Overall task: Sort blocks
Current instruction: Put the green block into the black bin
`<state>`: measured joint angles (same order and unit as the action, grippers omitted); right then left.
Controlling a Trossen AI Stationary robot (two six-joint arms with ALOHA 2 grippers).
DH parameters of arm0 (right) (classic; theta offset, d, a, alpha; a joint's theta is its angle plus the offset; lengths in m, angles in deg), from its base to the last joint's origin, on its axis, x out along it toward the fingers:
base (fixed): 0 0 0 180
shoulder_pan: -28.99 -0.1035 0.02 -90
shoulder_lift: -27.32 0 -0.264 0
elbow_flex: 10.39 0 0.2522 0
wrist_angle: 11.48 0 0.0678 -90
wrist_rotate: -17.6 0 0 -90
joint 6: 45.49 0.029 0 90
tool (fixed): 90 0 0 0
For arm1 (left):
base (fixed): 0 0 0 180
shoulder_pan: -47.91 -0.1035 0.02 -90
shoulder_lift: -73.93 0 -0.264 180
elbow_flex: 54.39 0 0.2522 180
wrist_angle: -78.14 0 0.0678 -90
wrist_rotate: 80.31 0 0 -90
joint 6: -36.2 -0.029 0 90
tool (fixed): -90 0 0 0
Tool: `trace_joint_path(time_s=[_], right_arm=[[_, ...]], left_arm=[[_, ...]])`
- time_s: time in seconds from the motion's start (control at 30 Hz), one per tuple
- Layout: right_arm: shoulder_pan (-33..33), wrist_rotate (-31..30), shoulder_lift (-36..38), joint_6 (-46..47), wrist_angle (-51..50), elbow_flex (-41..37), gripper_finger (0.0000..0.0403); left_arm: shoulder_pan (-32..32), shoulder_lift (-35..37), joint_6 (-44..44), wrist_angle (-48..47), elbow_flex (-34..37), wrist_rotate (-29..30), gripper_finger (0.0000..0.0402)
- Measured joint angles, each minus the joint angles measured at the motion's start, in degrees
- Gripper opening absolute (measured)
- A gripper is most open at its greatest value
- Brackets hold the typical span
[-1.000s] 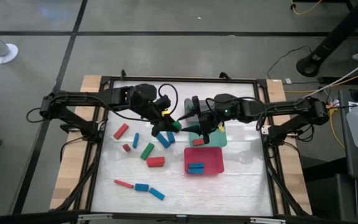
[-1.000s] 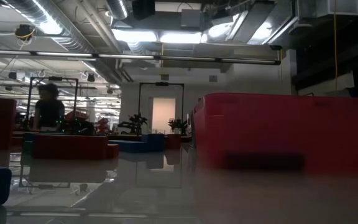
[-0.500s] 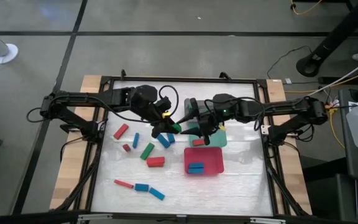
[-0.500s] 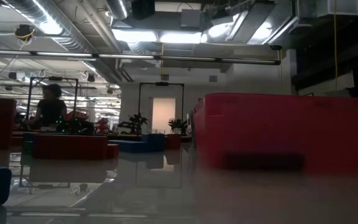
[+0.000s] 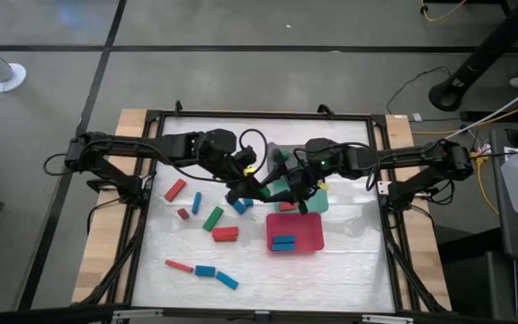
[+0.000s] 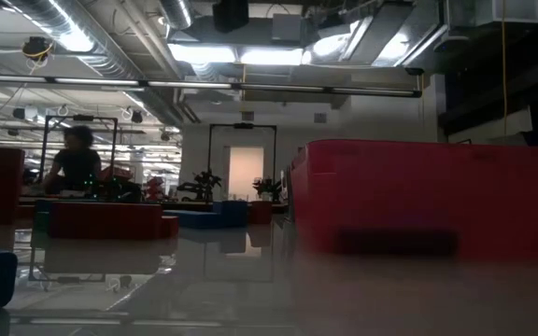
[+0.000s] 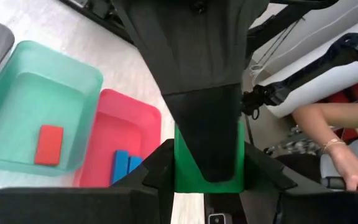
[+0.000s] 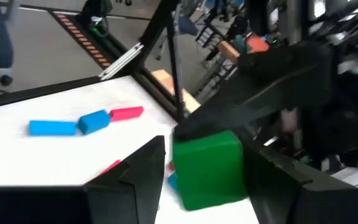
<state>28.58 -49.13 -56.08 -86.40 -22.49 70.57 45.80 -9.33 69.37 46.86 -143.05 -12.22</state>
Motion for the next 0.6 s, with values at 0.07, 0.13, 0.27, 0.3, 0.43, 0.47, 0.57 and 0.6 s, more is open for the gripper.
trace_joint_path(time_s=[0.07,0.13,0.27,0.3,0.43,0.47,0.57,0.6], right_arm=[[0.0,0.2,0.0,0.0,-1.1,0.1,0.0199],[0.0,0.0,0.0,0.3,-2.2,0.1,0.0199],[0.0,-0.5,0.0,0.6,-2.6,0.1,0.0199],[0.0,-0.5,0.0,0.6,-2.5,0.1,0.0199],[0.0,-0.6,0.0,0.8,-2.4,0.1,0.0178],[0.0,-0.7,0.0,0.8,-2.3,0.1,0.0167],[0.0,-0.6,0.0,0.6,-2.4,0.0,0.0136],[0.0,-0.6,0.0,0.6,-2.5,0.0,0.0133]], left_arm=[[0.0,0.0,0.2,0.0,0.0,0.0,0.0119],[0.0,0.0,0.9,-0.1,0.0,0.1,0.0119],[0.3,0.2,2.2,-0.1,0.0,0.1,0.0119],[0.3,0.2,2.1,0.0,0.0,0.0,0.0119],[0.3,0.2,2.2,0.0,0.0,0.0,0.0123],[0.3,0.2,2.9,0.0,0.0,0.0,0.0126],[0.4,0.2,4.4,0.0,0.0,1.1,0.0141],[0.4,0.2,4.4,-0.1,0.0,1.5,0.0147]])
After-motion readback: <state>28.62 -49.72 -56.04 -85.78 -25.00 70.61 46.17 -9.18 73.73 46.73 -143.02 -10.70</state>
